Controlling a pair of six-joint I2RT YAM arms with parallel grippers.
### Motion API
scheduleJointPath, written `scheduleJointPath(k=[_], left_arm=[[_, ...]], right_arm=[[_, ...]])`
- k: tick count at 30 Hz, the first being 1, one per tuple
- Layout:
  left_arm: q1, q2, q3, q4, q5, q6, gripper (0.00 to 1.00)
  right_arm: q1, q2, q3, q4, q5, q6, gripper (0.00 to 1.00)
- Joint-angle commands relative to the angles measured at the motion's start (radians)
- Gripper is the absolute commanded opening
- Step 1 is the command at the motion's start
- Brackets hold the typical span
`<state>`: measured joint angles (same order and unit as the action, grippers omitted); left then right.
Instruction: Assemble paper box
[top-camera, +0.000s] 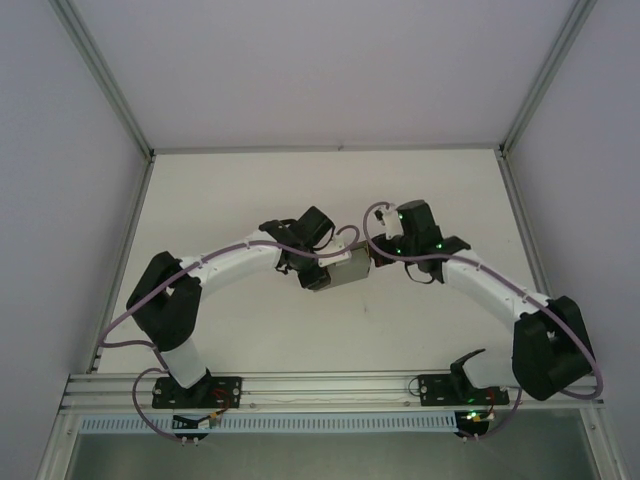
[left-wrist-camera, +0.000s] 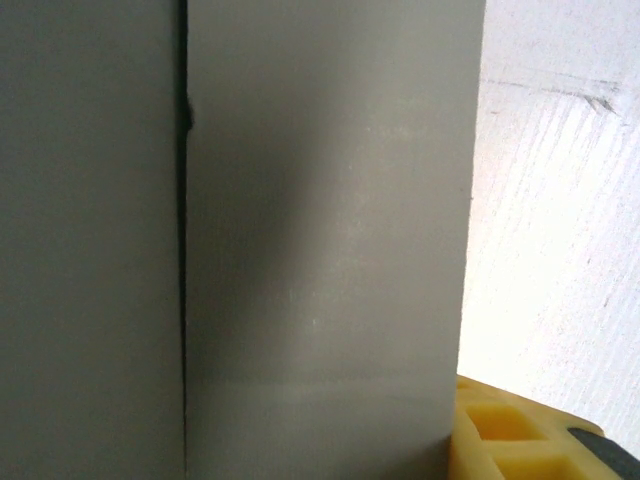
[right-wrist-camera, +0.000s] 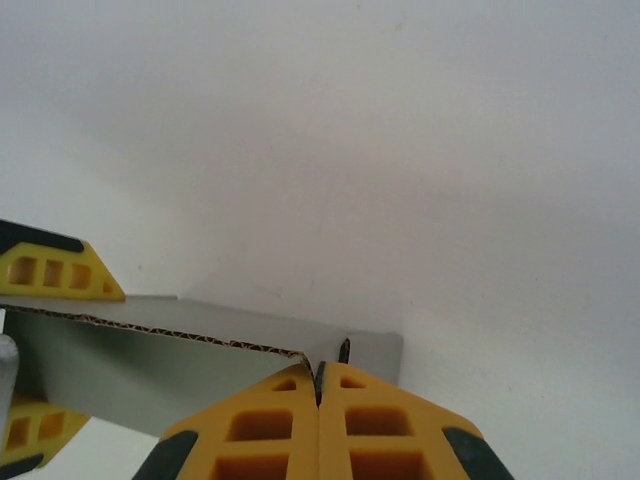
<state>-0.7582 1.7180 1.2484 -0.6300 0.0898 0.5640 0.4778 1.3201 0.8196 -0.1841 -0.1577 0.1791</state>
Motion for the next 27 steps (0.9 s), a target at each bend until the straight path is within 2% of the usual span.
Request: scheduleJointPath(k=[1, 4, 7, 12, 18, 23, 27], left_arm=[[0.006, 0.025, 0.024, -0.013, 0.021, -0.002, 0.34], [0.007, 0.029, 0.022, -0.009, 0.025, -0.005, 0.34], [0.006, 0.031, 0.023, -0.010, 0.015, -0.011, 0.34], [0.008, 0.019, 0.013, -0.005, 0.016, -0.024, 0.37], [0.007, 0.007, 0.012, 0.007, 0.003, -0.033, 0.42], [0.007, -0.002, 0.034, -0.008, 0.002, -0.067, 0.54], [0.008, -0.037, 0.017, 0.016, -0.015, -0.103, 0.76]], right_arm=[[0.011, 0.011, -0.113, 0.126, 0.057, 0.081, 0.00], [0.016, 0.012, -0.198, 0.268, 0.070, 0.161, 0.00], [0.029, 0.008, -0.251, 0.339, 0.079, 0.155, 0.00], [0.050, -0.048, -0.305, 0.361, 0.119, 0.091, 0.00], [0.056, -0.099, -0.340, 0.355, 0.133, 0.085, 0.00], [0.075, -0.081, -0.312, 0.337, 0.159, 0.095, 0.00], [0.115, -0.075, -0.272, 0.261, 0.237, 0.082, 0.00]])
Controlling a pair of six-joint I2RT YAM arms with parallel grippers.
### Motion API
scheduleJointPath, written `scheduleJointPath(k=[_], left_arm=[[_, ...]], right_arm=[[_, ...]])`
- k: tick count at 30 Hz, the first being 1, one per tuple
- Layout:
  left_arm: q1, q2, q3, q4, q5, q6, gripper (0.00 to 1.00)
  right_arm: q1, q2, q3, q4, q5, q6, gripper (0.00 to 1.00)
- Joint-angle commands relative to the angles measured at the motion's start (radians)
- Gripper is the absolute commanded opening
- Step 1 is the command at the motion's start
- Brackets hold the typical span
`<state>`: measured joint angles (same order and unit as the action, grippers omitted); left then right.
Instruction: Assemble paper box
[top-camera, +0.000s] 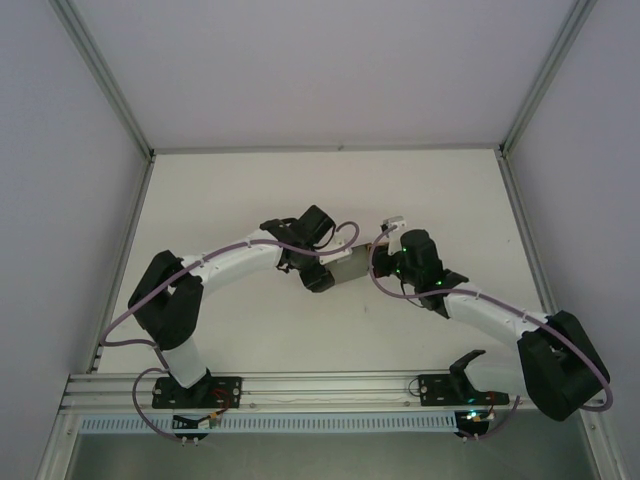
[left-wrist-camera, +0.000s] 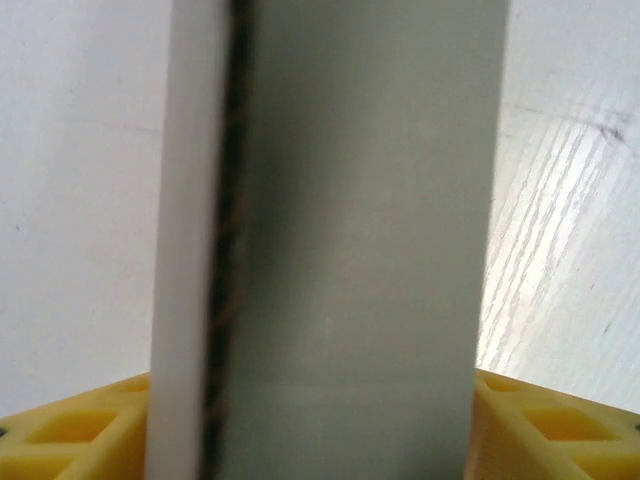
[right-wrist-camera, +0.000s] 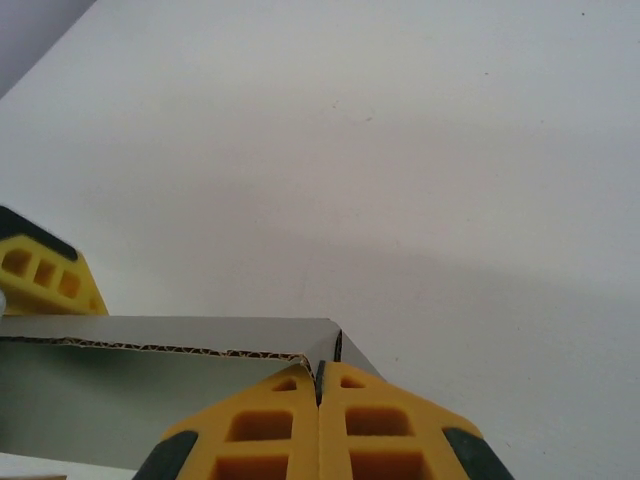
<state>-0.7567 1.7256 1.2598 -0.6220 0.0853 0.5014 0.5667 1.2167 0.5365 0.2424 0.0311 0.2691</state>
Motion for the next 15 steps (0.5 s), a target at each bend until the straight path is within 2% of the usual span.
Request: scheduleJointPath(k=[1, 2, 7, 12, 15], left_arm=[[0.007, -0.059, 0.002, 0.007, -0.005, -0.049, 0.97], [0.005, -0.075, -0.005, 0.014, -0.006, -0.059, 1.00], [0.006, -0.173, -0.055, 0.059, -0.049, -0.136, 1.00], [0.007, -0.276, -0.114, 0.084, -0.174, -0.324, 1.00], [0.011, -0.319, -0.150, 0.072, -0.225, -0.431, 0.82]], right_arm=[[0.032, 0.031, 0.022, -0.189, 0.076, 0.001, 0.00], [0.037, 0.030, 0.029, -0.207, 0.089, 0.006, 0.00], [0.075, 0.021, 0.052, -0.263, 0.153, 0.047, 0.00], [0.114, 0.022, 0.093, -0.327, 0.210, 0.089, 0.00], [0.128, 0.030, 0.127, -0.379, 0.244, 0.115, 0.00]])
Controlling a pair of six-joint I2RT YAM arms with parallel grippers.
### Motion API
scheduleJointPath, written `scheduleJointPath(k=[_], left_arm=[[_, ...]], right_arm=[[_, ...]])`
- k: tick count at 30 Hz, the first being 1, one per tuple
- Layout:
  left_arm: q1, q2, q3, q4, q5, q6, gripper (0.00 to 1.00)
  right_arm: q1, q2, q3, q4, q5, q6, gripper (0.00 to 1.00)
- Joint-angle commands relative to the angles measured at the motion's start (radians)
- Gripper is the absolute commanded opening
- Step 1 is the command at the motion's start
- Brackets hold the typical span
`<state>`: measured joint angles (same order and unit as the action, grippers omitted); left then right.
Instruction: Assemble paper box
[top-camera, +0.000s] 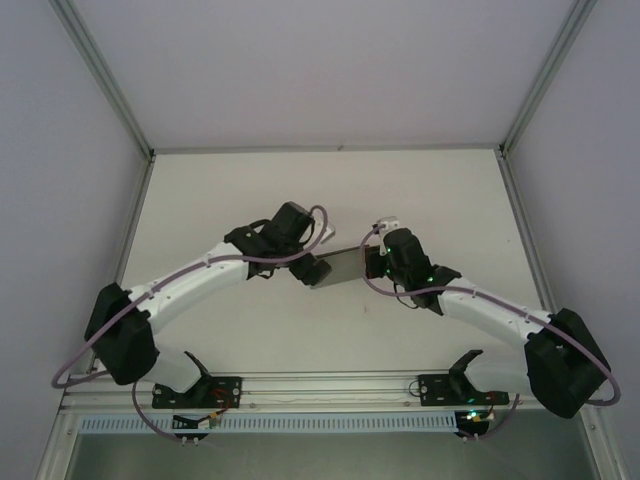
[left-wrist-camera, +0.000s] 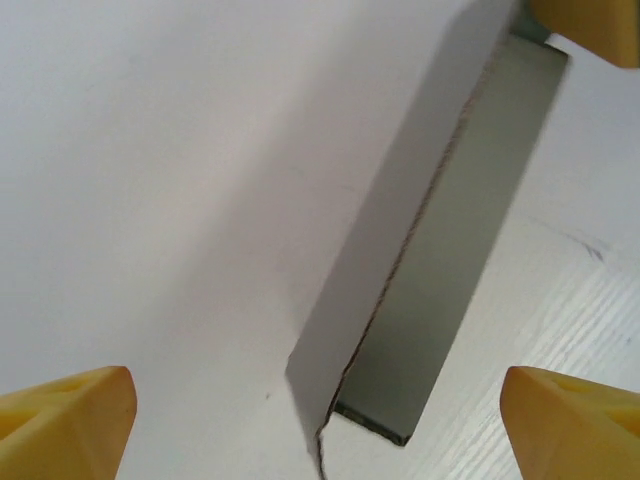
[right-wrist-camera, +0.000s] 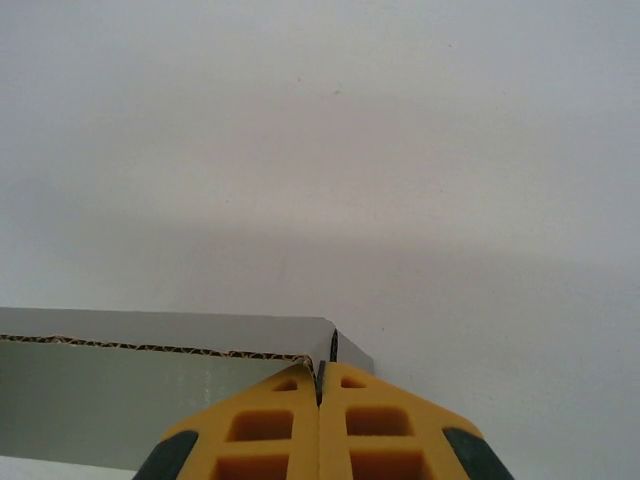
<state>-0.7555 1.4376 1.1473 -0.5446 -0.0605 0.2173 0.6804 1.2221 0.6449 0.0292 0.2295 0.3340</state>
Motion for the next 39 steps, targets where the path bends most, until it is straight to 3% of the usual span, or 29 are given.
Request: scheduleJointPath(k=[1, 9, 13, 17, 24, 26, 31, 39], left_arm=[[0.010, -0.038, -0.051, -0.010, -0.079, -0.176, 0.74], [0.010, -0.041, -0.090, 0.038, -0.013, -0.321, 0.28], [0.010, -0.030, -0.078, 0.051, 0.026, -0.334, 0.16], [0.009, 0.008, -0.054, 0.034, 0.038, -0.360, 0.13], [0.010, 0.035, -0.027, -0.001, -0.047, -0.410, 0.15], [0.010, 0.042, -0.020, -0.009, -0.064, -0.419, 0.25], [0.010, 0.049, -0.004, -0.040, -0.127, -0.408, 0.27], [0.010, 0.054, 0.008, -0.036, -0.130, -0.399, 0.01]], right_arm=[[0.017, 0.029, 0.032, -0.186, 0.047, 0.053, 0.00], [0.022, 0.050, 0.048, -0.193, 0.032, 0.046, 0.00], [0.027, 0.068, 0.063, -0.207, 0.031, 0.049, 0.00], [0.034, 0.075, 0.073, -0.215, 0.037, 0.051, 0.00], [0.038, 0.078, 0.082, -0.225, 0.031, 0.055, 0.00], [0.041, 0.083, 0.086, -0.231, 0.031, 0.053, 0.00], [0.040, 0.088, 0.093, -0.234, 0.031, 0.049, 0.00], [0.039, 0.094, 0.109, -0.252, 0.031, 0.052, 0.00]])
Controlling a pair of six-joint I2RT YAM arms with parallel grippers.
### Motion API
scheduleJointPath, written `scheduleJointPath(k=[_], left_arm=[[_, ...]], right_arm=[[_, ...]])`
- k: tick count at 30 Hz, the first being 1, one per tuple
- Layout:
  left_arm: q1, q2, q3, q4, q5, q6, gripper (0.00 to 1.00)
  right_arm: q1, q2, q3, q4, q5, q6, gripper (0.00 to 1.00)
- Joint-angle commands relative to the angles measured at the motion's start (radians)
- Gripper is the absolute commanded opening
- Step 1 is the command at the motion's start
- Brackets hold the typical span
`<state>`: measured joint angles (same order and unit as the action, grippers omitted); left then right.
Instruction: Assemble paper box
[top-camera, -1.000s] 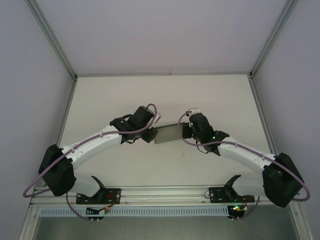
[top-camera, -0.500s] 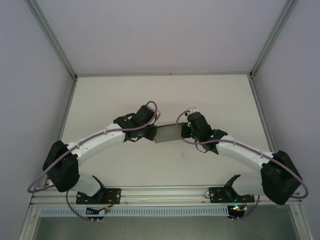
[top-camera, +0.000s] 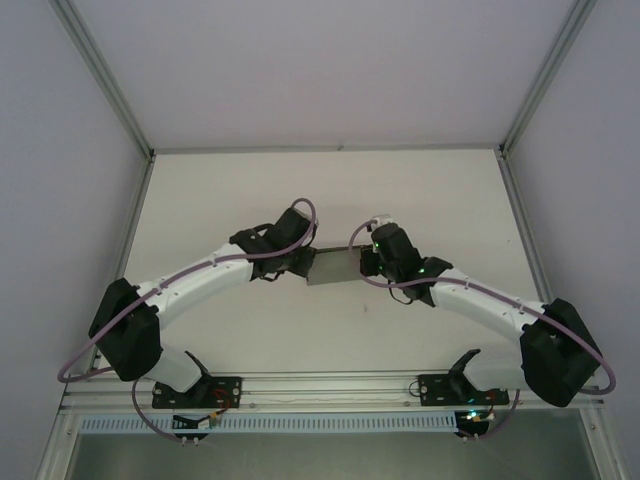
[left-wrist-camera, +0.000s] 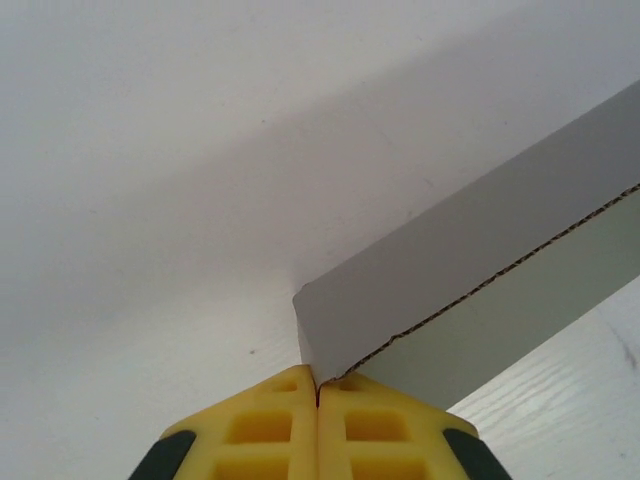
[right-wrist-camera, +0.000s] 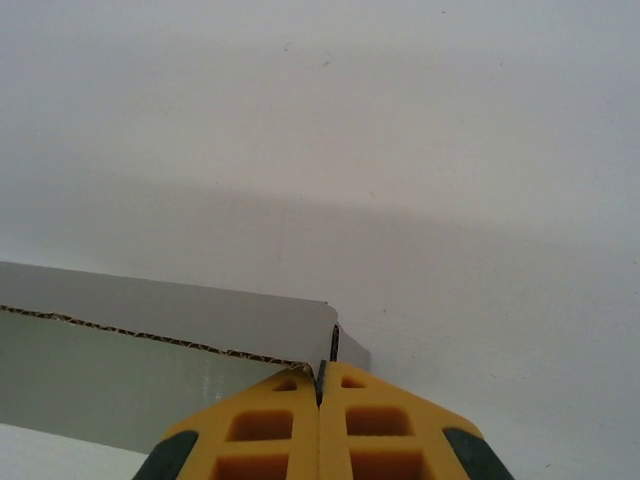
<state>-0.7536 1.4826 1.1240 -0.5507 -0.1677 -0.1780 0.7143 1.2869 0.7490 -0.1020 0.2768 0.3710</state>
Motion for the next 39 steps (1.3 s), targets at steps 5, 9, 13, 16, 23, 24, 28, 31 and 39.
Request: scheduleJointPath(k=[5, 9, 13, 16, 23, 24, 28, 31, 39], left_arm=[[0.008, 0.047, 0.104, -0.122, 0.030, -0.077, 0.00], [0.010, 0.086, 0.159, -0.219, 0.139, -0.175, 0.00], [0.013, 0.117, 0.214, -0.314, 0.205, -0.242, 0.00], [0.032, 0.118, 0.233, -0.334, 0.254, -0.283, 0.00], [0.092, 0.100, 0.225, -0.319, 0.377, -0.380, 0.00], [0.100, 0.090, 0.215, -0.305, 0.394, -0.393, 0.00], [0.129, 0.075, 0.188, -0.288, 0.417, -0.465, 0.00], [0.132, 0.084, 0.169, -0.262, 0.410, -0.488, 0.00], [0.091, 0.068, 0.046, -0.161, 0.300, -0.322, 0.00]], right_arm=[[0.013, 0.054, 0.045, -0.183, 0.012, 0.022, 0.00], [0.025, 0.054, 0.058, -0.208, 0.049, 0.028, 0.00], [0.049, 0.052, 0.049, -0.188, 0.087, 0.019, 0.00], [0.067, 0.049, 0.040, -0.176, 0.128, 0.007, 0.00], [0.076, 0.023, 0.005, -0.150, 0.126, 0.005, 0.00], [0.078, 0.019, 0.001, -0.149, 0.127, 0.008, 0.00], [0.078, 0.017, -0.002, -0.151, 0.124, 0.021, 0.00], [0.079, 0.021, -0.002, -0.141, 0.118, 0.029, 0.00], [0.083, 0.018, -0.035, -0.095, 0.113, 0.032, 0.00]])
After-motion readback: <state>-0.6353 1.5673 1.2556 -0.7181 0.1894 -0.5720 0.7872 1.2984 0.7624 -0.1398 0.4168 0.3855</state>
